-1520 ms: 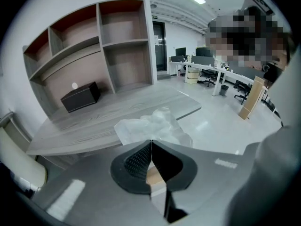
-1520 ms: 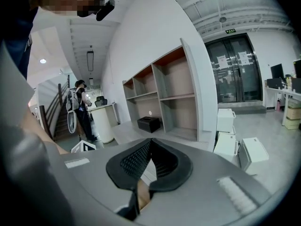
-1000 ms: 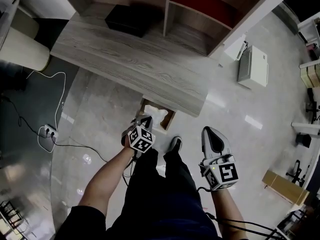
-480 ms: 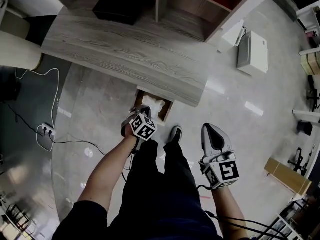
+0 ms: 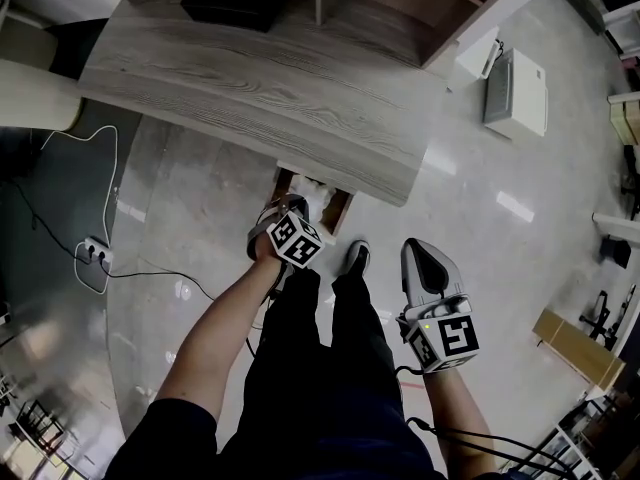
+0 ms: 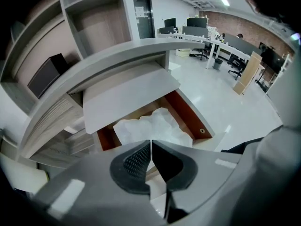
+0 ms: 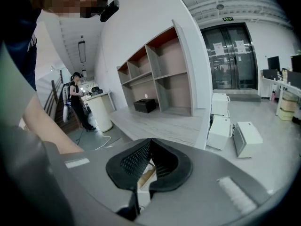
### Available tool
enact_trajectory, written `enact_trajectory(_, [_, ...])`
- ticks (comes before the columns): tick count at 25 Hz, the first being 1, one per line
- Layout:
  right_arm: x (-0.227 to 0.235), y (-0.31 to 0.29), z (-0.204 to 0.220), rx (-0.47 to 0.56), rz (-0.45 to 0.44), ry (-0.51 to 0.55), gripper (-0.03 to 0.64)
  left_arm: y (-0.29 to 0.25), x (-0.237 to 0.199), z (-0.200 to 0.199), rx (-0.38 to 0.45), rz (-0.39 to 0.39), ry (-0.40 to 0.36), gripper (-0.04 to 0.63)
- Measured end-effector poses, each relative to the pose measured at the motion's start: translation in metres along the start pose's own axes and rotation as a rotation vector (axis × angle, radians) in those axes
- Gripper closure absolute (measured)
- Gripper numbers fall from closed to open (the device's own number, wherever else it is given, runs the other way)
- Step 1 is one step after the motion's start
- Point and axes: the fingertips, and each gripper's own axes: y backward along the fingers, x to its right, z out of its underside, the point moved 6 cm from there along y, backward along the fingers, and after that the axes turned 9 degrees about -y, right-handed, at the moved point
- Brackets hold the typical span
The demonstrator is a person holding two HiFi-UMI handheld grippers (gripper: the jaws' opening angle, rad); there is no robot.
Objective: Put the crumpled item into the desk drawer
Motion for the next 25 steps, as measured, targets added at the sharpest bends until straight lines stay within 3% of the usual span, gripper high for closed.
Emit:
enact_trajectory(9, [-0.006, -0.010, -0.007, 0.009, -0.026, 0.007, 0.611, 0.009, -0.006, -0.007, 0.032, -0.021, 0.041, 0.537])
enact_trajectory(16, [-0.007, -0.020, -0.025, 0.035, -0.056, 0.055, 0.611, 0.056, -0.041, -0.008, 0.104, -0.135, 0.160, 0.537])
enact_trajectory(20, [-0.005, -0.023, -0.043, 0.083, -0.065, 0.066, 0.611, 0.102, -0.072, -0.017, 0.190, -0.220, 0.246, 0.537])
enact_trajectory(25, [-0.007, -0.020, -0.076, 0.143, -0.084, 0.082, 0.611, 0.173, -0.099, -0.046, 0.361, -0.301, 0.364, 0.537])
